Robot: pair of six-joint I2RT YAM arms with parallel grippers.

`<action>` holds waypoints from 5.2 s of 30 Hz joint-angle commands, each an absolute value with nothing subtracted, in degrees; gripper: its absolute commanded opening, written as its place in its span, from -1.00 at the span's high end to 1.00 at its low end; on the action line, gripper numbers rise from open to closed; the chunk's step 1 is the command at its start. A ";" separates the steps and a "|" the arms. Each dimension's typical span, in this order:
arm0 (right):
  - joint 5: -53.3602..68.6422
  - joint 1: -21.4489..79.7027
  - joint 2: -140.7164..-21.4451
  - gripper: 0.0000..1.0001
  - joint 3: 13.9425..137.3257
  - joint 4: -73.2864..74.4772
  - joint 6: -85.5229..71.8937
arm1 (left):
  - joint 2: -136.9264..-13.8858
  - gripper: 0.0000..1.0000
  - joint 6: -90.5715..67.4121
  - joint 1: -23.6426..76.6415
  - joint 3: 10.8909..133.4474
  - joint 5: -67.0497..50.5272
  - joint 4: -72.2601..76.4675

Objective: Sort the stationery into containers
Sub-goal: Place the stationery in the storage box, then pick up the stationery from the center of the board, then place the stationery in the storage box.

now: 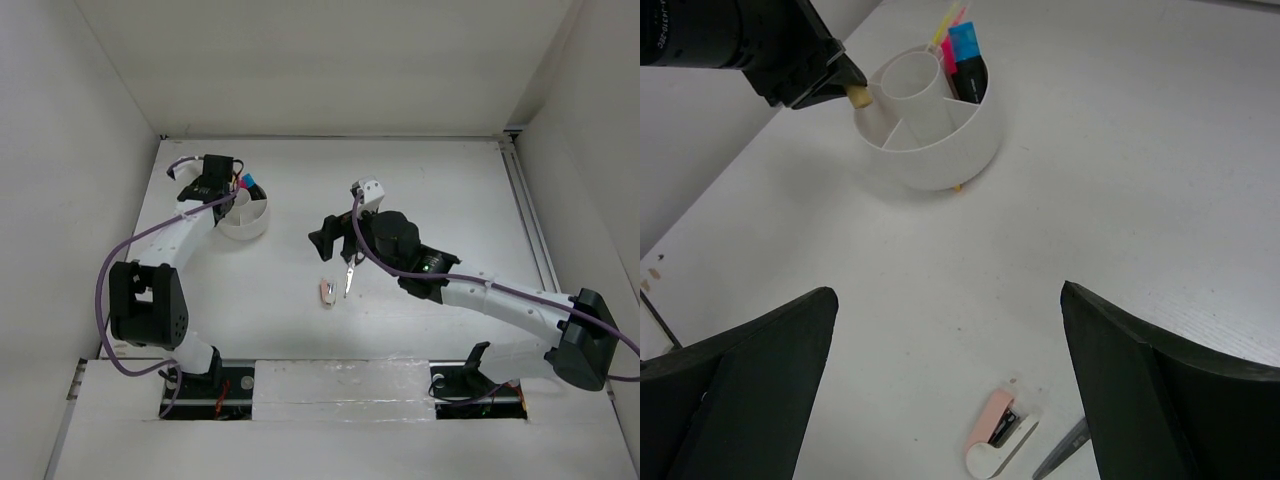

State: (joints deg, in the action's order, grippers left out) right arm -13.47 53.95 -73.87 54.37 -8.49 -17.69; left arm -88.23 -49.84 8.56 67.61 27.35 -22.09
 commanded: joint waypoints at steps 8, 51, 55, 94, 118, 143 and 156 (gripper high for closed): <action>-12.83 53.61 -74.09 -0.98 54.76 -9.76 -16.96 | -88.07 0.80 -49.75 8.53 68.38 23.91 -18.28; -33.93 65.83 -97.55 -0.72 62.40 20.92 -45.44 | -60.83 -1.00 -29.88 12.04 67.24 9.32 -26.54; -33.93 66.36 -99.05 -0.61 63.11 20.39 -45.44 | -61.34 -1.00 -29.36 12.04 66.71 8.09 -25.93; -9.77 55.99 -76.99 1.00 49.92 -19.51 -11.43 | -62.58 -1.00 -37.44 12.04 57.04 -41.21 -3.08; -4.14 57.39 -84.81 1.00 63.71 -23.55 -10.72 | -63.11 -0.72 -40.69 12.04 51.50 -44.92 4.57; -13.27 57.92 -81.14 -1.00 58.64 -21.97 -11.07 | -70.30 1.00 -35.27 12.04 54.66 -15.13 7.38; -9.49 56.60 -68.12 -1.00 49.22 -15.29 -11.07 | -81.22 1.00 -9.84 11.43 57.22 -15.47 21.08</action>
